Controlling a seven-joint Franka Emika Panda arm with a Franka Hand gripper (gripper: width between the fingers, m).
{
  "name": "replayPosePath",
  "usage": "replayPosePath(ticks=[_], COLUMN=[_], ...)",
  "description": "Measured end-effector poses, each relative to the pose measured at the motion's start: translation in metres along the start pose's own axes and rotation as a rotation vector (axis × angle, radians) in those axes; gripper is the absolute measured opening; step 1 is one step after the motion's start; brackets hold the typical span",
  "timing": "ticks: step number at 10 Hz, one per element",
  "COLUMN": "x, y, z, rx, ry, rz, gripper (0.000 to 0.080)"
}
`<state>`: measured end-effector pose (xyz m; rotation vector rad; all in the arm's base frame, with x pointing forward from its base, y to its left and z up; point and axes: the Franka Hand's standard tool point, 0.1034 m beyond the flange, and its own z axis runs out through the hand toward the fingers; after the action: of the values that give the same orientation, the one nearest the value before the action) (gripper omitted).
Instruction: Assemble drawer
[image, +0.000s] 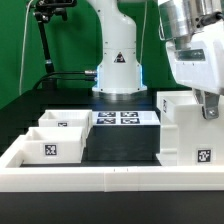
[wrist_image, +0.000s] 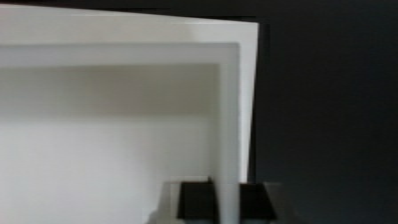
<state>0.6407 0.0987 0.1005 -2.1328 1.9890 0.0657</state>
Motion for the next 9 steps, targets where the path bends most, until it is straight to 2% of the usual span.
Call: replayPosePath(ticks=[4,6,7,8,9], x=[-0.0005,-0.0010,-0.0013,-0.0015,-0.0016], y=[-0.0009,-0.0014,-0.0020,-0.0025,-0.0026], z=[0.0011,0.0008,0.0003,-0.0002,-0.0003], rx=[-0.004,-0.002,0.000,0.001,0.002], ry=[-0.002,-0.002,-0.002,-0.002,-0.002], rz=[-0.009,-0.014,-0.016,-0.017,-0.018], gripper=[0.0049,0.0407,0.0407,0.0554,0.0628])
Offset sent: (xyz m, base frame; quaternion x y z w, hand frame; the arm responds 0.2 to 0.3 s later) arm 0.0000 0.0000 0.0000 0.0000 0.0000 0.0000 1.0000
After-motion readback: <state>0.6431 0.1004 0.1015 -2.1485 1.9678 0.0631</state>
